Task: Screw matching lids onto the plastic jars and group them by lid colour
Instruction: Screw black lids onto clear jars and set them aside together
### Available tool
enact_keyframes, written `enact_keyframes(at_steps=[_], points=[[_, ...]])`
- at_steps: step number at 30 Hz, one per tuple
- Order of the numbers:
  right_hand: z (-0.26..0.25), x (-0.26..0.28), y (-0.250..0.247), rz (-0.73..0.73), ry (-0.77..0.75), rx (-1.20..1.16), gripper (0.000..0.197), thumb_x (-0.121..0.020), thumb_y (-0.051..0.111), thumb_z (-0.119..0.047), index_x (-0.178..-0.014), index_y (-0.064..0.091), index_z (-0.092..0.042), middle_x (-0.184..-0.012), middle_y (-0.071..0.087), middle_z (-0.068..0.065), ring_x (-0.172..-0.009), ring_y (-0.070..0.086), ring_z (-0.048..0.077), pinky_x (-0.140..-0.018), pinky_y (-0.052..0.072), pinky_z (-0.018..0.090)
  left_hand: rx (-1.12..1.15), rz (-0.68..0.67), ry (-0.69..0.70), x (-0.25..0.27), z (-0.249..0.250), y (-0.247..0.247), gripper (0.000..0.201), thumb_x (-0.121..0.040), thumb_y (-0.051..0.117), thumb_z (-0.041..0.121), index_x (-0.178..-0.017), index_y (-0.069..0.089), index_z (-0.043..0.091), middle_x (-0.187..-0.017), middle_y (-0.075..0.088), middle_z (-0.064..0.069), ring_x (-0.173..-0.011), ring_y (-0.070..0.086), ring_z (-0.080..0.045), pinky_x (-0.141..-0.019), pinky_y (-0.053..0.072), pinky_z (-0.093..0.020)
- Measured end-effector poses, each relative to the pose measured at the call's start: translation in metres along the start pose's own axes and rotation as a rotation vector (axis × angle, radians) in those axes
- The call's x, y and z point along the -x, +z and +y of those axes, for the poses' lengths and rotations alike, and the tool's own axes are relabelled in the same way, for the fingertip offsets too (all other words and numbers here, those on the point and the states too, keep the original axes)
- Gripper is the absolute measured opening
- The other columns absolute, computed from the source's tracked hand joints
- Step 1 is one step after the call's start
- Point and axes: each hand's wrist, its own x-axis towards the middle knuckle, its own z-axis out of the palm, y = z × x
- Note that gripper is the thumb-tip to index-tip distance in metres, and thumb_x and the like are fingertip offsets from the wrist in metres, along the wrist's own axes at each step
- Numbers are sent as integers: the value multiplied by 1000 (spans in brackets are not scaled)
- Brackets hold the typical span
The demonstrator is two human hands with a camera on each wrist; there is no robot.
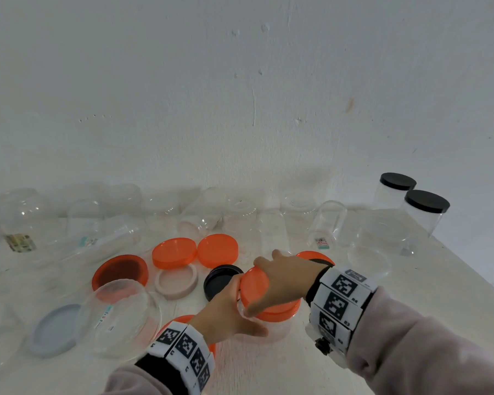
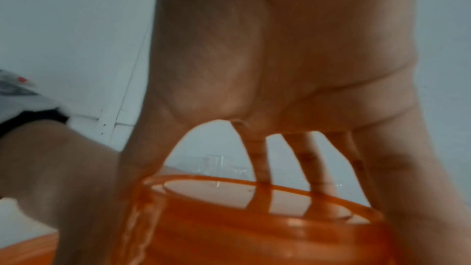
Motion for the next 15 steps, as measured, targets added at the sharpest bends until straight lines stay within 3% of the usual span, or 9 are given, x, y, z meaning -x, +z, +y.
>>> enact_keyframes(at_steps=[2,4,8,15], points=[[0,-1,-1,-17,23,10,110,-53,60,-87,-144,22,-38,-138,34,1,-123,44,32,-89,47,45,5,-4,3,0,-1,0,108,-59,91,30,-141,23,35,-129,47,20,-120,46,-1,-99,38,-20],[1,2,-7,-86,-7,44,111,-54,68,-79,-144,12,-45,-143,29,-1,-127,40,30,-92,44,47,-7,-9,10,0,0,0,107,-59,91,31,-139,20,38,-129,44,21,-120,45,-1,-100,38,-19],[3,4,-14,-110,-100,73,103,-61,79,-57,-140,12,-57,-138,28,-9,-127,35,26,-97,42,50,-4,-11,12,2,2,0,112,-59,90,31,-142,16,37,-137,44,15,-128,43,-7,-111,37,-33],[4,5,-12,-58,-102,68,102,-55,77,-69,-138,20,-51,-119,33,-11,-116,45,23,-84,46,40,22,-29,-21,7,1,-1,106,-59,90,33,-143,26,30,-136,48,14,-128,45,-9,-112,36,-38]])
